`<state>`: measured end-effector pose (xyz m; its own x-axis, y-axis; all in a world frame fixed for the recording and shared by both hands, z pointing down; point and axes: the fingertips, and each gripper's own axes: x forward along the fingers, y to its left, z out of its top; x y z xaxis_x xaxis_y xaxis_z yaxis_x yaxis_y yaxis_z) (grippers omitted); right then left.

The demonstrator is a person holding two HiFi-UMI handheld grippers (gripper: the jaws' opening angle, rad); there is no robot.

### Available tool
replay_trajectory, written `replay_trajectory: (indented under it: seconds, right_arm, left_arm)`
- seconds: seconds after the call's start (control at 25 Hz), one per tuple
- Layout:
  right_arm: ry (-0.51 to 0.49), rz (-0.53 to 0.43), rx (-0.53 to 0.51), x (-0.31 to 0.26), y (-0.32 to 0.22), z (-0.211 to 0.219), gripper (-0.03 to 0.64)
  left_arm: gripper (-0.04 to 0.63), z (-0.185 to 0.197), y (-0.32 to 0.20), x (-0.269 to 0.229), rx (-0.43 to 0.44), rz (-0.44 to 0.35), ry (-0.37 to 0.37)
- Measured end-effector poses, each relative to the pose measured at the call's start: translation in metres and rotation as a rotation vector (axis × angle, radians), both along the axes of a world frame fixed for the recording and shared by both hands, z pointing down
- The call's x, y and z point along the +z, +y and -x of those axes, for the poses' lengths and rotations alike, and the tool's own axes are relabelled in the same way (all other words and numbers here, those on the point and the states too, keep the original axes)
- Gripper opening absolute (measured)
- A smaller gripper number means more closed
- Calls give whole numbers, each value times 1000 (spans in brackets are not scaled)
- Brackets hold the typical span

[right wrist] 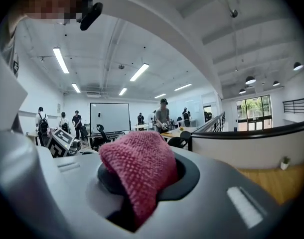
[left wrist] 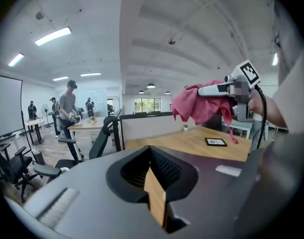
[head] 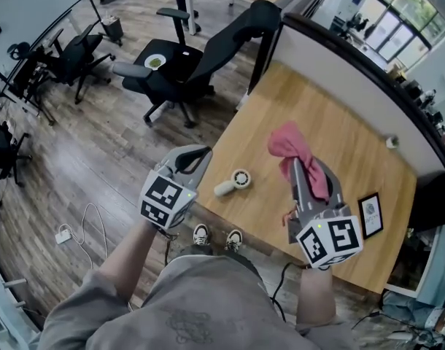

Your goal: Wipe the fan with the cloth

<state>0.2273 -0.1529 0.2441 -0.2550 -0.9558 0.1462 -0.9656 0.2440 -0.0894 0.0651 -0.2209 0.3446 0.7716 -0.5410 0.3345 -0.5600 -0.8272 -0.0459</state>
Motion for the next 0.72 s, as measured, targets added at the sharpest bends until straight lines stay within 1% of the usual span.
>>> replay_trajectory:
  seconds: [0.2,0.36,0.52,0.64,0.72]
  right_arm:
    - [14,-92,7,-46,21,-2,81]
    - [27,-156,34,-73,36,-1,81]
    - [39,-169,44,-81,47,-3,81]
    - [63,-149,42,-78,48,-2,80]
    - [52,-132,42,-73,50,-3,80]
  left_arm:
    - [2,0,6,-79,-17,-116,81]
    - [2,1,15,-121,3,-194,127]
    - [2,2,25,-139,-6,-197,147]
    - [2,4,26,-145,0,-196,154]
    - [2,5,29,-144,-2,-198,143]
